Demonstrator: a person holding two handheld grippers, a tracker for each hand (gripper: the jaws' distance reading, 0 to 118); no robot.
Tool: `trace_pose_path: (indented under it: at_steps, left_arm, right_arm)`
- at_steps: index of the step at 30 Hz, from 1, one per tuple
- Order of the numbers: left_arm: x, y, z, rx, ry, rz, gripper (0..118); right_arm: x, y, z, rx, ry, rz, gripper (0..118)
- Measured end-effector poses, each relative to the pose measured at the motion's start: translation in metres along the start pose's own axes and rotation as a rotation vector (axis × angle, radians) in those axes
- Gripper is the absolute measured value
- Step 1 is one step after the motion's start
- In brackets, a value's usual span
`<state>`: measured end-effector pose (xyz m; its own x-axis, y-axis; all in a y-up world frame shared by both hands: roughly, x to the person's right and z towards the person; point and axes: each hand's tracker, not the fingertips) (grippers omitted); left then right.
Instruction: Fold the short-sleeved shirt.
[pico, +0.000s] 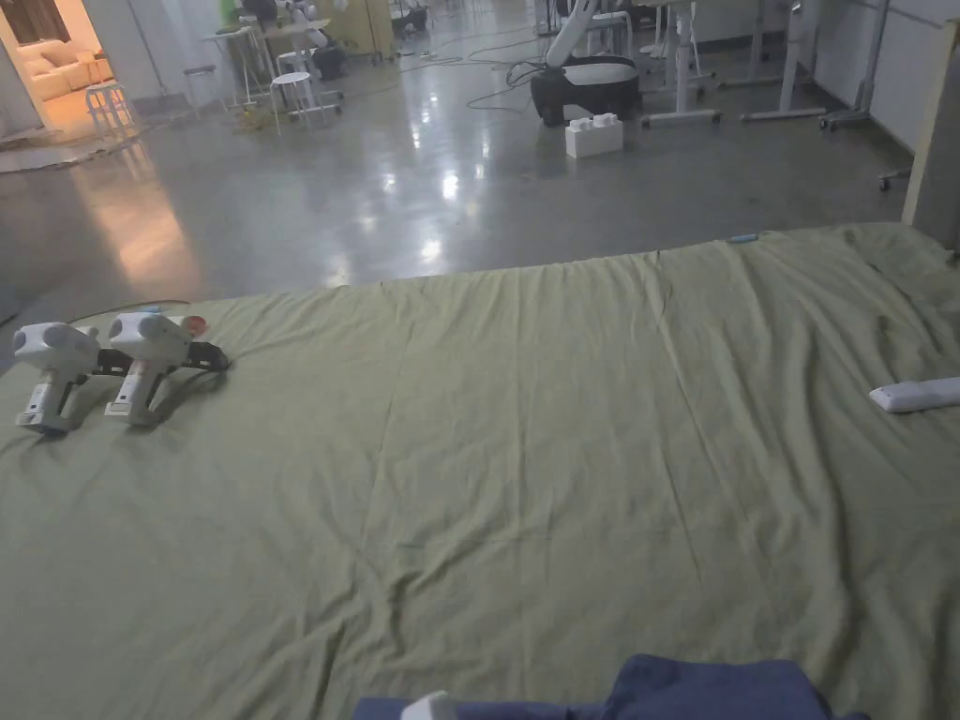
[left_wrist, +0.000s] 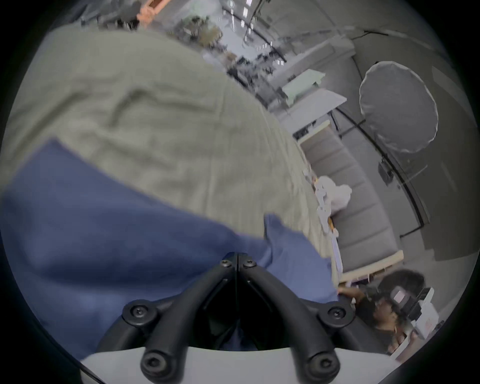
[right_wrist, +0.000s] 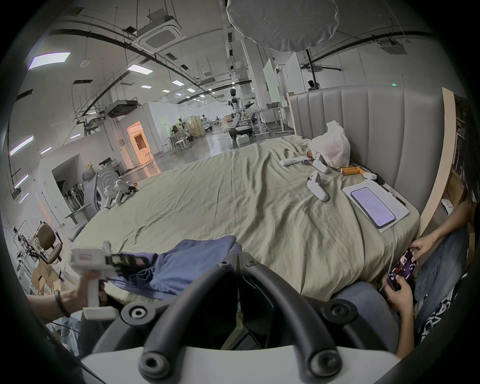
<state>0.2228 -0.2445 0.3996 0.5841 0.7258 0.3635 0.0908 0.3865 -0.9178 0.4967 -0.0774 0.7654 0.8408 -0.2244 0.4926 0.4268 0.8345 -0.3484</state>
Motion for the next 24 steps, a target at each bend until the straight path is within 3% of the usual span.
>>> trace_pose_path:
  at_steps: [6, 7, 8, 9, 10, 11, 12, 16, 21, 23, 24]
  left_arm:
    - [0.009, 0.004, 0.001, 0.016, 0.022, -0.002, 1]
    - [0.011, 0.006, 0.011, 0.028, 0.018, -0.027, 6]
    - [0.01, 0.01, 0.028, 0.049, -0.002, -0.039, 17]
    - [0.008, 0.014, 0.05, 0.093, -0.053, -0.052, 38]
    - [0.0, 0.017, 0.074, 0.16, -0.081, -0.02, 73]
    - [-0.008, 0.022, 0.093, 0.198, -0.069, 0.008, 91]
    - [-0.02, 0.028, 0.112, 0.235, -0.026, 0.035, 99]
    - [-0.083, 0.048, 0.152, 0.299, 0.081, 0.194, 97]
    - [-0.126, 0.042, 0.13, 0.212, -0.055, 0.393, 92]
    - [-0.125, 0.041, 0.12, 0.243, -0.11, 0.434, 70]
    - [-0.124, 0.04, 0.111, 0.224, -0.095, 0.456, 49]
  right_arm:
    - [-0.009, 0.003, -0.008, -0.015, 0.002, 0.008, 0]
    - [-0.01, 0.004, -0.012, -0.018, 0.009, 0.007, 0]
    - [-0.012, 0.005, -0.014, -0.02, 0.018, 0.008, 0]
    - [-0.015, 0.006, -0.016, -0.02, 0.024, 0.01, 0]
    - [-0.017, 0.006, -0.018, -0.02, 0.032, 0.011, 0]
    - [-0.018, 0.005, -0.021, -0.022, 0.044, 0.006, 0]
    - [-0.02, 0.005, -0.023, -0.028, 0.065, -0.004, 0]
    - [-0.028, -0.001, -0.03, -0.051, 0.119, -0.006, 0]
    - [-0.03, -0.005, -0.028, -0.053, 0.12, 0.001, 0]
    - [-0.028, -0.005, -0.026, -0.051, 0.12, -0.005, 0]
    - [-0.027, -0.005, -0.024, -0.048, 0.114, -0.005, 0]
